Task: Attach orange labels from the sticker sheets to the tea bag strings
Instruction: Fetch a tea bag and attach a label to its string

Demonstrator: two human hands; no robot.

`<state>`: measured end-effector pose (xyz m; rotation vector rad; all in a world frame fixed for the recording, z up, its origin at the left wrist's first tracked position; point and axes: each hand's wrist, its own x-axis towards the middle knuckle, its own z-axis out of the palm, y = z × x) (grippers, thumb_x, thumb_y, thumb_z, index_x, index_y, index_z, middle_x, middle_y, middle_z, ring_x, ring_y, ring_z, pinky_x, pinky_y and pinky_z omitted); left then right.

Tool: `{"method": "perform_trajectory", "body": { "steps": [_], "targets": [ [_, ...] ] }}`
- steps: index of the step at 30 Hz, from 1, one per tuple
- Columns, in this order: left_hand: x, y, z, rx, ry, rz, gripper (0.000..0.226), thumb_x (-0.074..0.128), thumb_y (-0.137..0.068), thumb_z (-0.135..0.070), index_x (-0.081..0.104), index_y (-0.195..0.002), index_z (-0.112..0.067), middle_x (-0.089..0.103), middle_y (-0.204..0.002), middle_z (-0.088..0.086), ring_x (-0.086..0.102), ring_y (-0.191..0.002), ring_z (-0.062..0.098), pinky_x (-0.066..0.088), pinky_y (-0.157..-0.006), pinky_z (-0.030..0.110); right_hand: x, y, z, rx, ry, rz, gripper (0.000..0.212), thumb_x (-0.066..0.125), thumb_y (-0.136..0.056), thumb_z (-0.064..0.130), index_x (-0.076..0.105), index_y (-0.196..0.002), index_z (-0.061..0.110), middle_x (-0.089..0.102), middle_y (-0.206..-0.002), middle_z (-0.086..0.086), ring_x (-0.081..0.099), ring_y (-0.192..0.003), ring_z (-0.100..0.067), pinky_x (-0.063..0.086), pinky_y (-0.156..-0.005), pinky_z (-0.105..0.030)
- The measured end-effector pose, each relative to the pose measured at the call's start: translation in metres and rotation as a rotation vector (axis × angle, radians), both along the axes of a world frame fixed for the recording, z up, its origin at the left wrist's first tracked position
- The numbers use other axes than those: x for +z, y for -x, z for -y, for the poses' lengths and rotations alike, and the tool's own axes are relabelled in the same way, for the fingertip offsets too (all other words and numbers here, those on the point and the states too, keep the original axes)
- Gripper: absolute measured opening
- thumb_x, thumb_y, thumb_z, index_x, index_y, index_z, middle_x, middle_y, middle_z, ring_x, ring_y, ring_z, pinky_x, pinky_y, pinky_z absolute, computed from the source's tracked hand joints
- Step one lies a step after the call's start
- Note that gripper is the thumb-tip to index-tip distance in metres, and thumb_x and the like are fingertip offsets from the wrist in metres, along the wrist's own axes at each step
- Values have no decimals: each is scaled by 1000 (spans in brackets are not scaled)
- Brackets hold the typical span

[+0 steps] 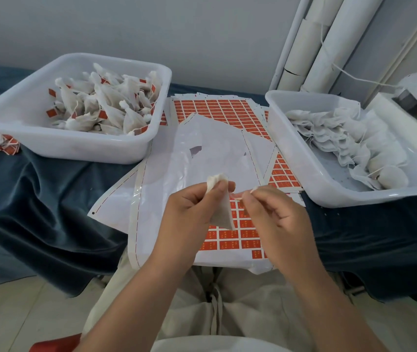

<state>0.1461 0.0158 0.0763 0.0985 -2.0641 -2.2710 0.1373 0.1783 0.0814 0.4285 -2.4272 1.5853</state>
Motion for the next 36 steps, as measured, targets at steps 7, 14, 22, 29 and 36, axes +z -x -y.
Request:
{"method": "perform_trajectory", "body": {
  "steps": [7,14,22,29,36],
  "targets": [
    [-6,8,8,-234,-317,92,42,61,-101,-49,78,-115,-13,72,-131,1,69,-122,23,50,-111,50,-8,1,3,-51,-68,-85,14,66,-103,28,71,-90,25,70,-80,13,69,-78,-12,48,-66,-14],
    [-1,9,14,-539,-597,72,40,43,-111,-35,68,-84,-21,54,-156,9,49,-146,28,37,-123,47,-9,4,-3,-165,40,76,14,67,-102,37,73,-94,27,75,-87,14,75,-83,-10,62,-75,-31],
    [-7,8,7,-346,-347,71,41,57,-103,-39,76,-113,-3,74,-115,15,69,-111,34,54,-103,50,-14,1,5,0,-127,-259,16,71,-98,18,75,-84,12,66,-74,7,62,-70,-16,48,-64,-22],
    [-3,3,1,-132,29,4,37,55,-104,-49,82,-90,-28,79,-90,-1,73,-81,12,56,-73,20,-22,0,1,-168,-226,-562,13,76,-94,16,79,-89,4,72,-84,-3,66,-77,-10,51,-76,-19],
    [-3,2,6,-380,293,-109,41,42,-112,-31,64,-79,-18,63,-71,0,60,-69,19,51,-70,40,-12,1,0,-4,-255,-532,18,66,-100,20,79,-95,9,69,-91,-2,65,-85,-17,53,-79,-32]
  ]
}}
